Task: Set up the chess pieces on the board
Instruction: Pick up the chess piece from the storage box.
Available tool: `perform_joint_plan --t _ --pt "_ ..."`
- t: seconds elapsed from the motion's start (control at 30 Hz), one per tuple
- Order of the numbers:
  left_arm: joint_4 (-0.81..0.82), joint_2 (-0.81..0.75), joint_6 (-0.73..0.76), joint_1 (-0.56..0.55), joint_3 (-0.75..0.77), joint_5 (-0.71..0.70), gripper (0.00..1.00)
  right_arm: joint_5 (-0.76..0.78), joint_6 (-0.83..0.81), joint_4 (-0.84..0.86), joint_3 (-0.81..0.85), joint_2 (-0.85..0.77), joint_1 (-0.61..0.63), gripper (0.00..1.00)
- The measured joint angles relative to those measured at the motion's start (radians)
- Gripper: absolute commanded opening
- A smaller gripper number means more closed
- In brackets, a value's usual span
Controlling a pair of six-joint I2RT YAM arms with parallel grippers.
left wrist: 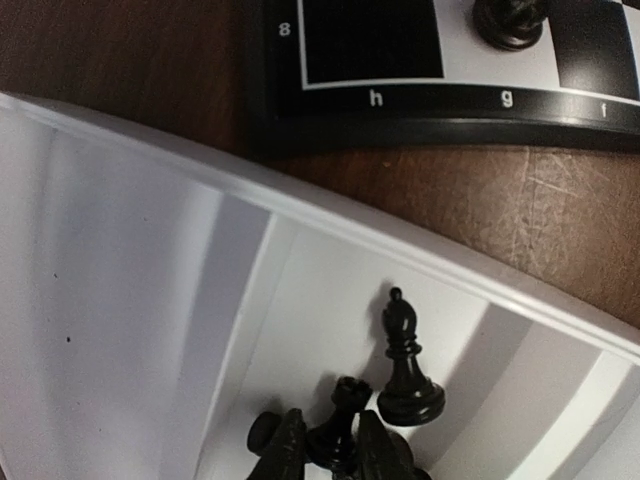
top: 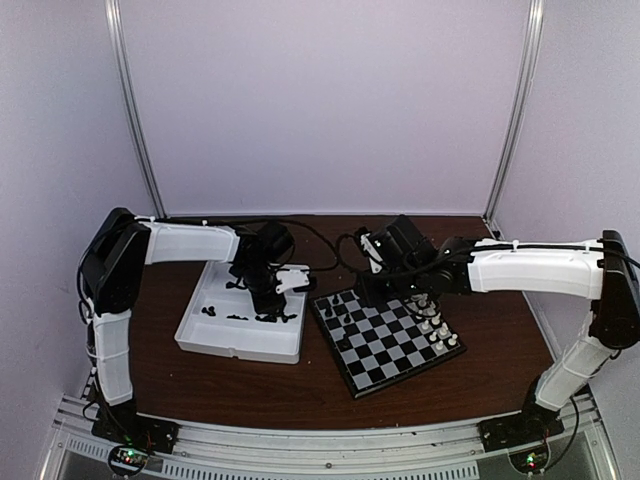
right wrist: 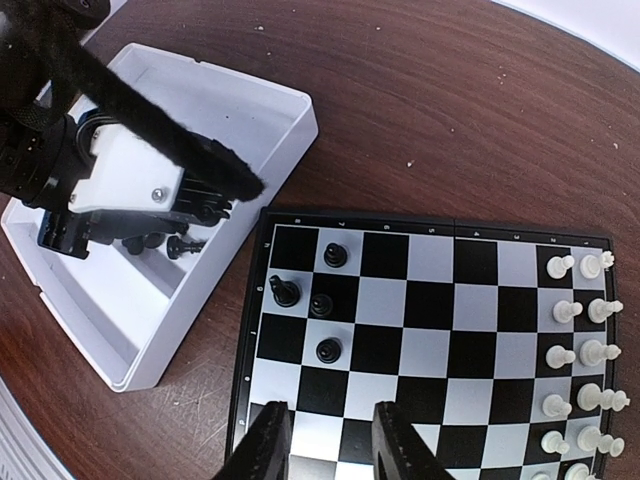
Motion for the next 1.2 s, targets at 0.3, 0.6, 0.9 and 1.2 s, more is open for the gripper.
perform_joint_plan --t 0.3,0.6,0.9,1.2 --pt "-0.035 0.031 0.005 0.000 0.018 -0.001 0.23 0.000 0.002 0.000 0.000 0.000 0.000 0.32" --pt "-0.084 0.060 -0.005 -0.001 0.067 -0.020 0.12 0.000 0.002 0.000 0.000 0.000 0.000 0.32" --pt "0.022 -0.003 -0.064 -0.001 -0.035 -0.027 0.10 -0.008 0.005 0.001 0.001 0.000 0.000 0.32" --pt "0.278 -0.199 -0.201 -0.001 -0.293 -0.036 0.10 -0.100 0.050 0.053 0.003 0.023 -0.002 0.32"
